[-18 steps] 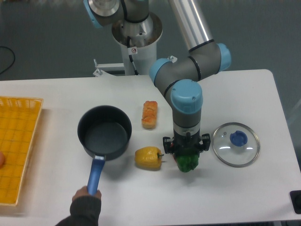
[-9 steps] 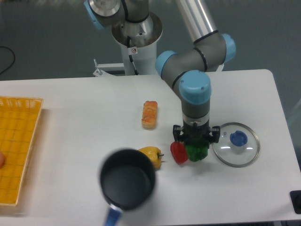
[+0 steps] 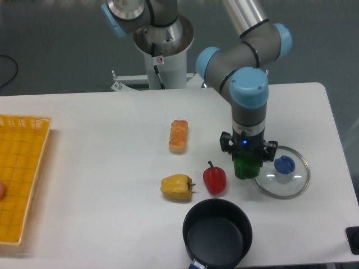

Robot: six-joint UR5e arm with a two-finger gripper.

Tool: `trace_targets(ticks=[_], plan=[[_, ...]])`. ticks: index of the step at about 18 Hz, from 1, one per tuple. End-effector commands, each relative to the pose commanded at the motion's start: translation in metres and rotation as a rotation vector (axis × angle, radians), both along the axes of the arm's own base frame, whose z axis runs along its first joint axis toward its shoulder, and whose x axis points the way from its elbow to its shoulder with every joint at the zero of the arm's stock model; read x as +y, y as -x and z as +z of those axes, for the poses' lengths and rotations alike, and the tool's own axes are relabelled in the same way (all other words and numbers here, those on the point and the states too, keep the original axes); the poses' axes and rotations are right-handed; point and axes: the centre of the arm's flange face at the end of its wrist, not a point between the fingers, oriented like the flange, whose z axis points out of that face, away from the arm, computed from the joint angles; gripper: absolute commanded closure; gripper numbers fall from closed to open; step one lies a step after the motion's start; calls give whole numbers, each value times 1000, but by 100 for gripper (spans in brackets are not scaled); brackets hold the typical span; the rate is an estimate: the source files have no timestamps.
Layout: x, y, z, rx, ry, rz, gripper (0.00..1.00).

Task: Pick up the green chilies
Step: 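Lift the green bell pepper up off the table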

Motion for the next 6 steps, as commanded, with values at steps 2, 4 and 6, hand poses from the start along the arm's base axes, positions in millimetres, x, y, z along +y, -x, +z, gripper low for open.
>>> trace_targets(ticks=[2,4,6], plan=[[-5,2,4,-5,7,-17,44],[-8,2,4,-13,16,-42,44],[-11,3,6,-14,18,-48,44]])
